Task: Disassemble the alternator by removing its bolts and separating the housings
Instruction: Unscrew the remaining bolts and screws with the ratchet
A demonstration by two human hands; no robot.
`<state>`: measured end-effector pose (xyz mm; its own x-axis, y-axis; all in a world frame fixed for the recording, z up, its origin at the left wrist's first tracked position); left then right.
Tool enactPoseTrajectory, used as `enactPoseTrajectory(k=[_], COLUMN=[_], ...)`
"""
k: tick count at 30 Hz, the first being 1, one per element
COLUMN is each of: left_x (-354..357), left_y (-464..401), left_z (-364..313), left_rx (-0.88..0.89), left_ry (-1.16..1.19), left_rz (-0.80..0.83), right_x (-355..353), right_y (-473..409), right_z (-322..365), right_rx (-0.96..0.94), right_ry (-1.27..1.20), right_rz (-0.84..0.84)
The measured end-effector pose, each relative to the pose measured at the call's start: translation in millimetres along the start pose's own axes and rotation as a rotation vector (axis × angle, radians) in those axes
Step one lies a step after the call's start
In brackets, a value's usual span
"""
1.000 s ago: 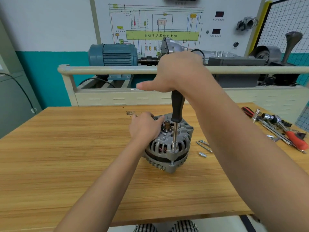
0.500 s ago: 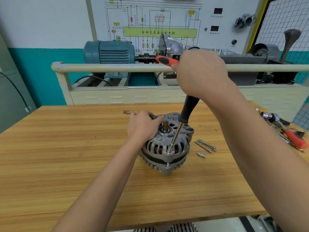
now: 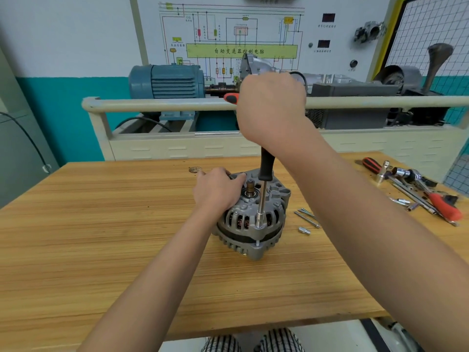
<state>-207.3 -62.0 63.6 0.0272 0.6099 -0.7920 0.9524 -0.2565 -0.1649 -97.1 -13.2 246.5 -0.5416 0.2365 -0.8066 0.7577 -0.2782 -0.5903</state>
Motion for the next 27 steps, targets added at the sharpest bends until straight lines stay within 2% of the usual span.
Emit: enactPoseTrajectory(k=[8,15,27], left_x=[-2.0,-3.1,-6.5], left_y=[6.5,15.1,16.8], left_z=[-0.4,-0.1,0.7], left_rx=[-0.065,-0.149,-0.057], left_ry=[-0.065,-0.266,-0.141], left_rz=[-0.023,-0.017,-0.068], right_x=[1.0,4.5,6.5], right_y=[0.2,1.6,-1.0], right_z=[-5.4,6.2,-5.1], right_rx=[0.088,0.120,-0.051], right_ry=[-0.022,-0.184,-0.351], right_rz=[0.081,0.150,0.107])
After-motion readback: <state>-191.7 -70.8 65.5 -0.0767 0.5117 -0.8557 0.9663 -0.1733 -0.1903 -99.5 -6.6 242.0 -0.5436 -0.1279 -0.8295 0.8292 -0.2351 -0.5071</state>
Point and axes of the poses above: each hand's wrist, its own y-axis away from the middle knuckle, its own x-axis out of the palm, z = x × y, the point moved 9 cm from there along -y, towards the middle knuckle
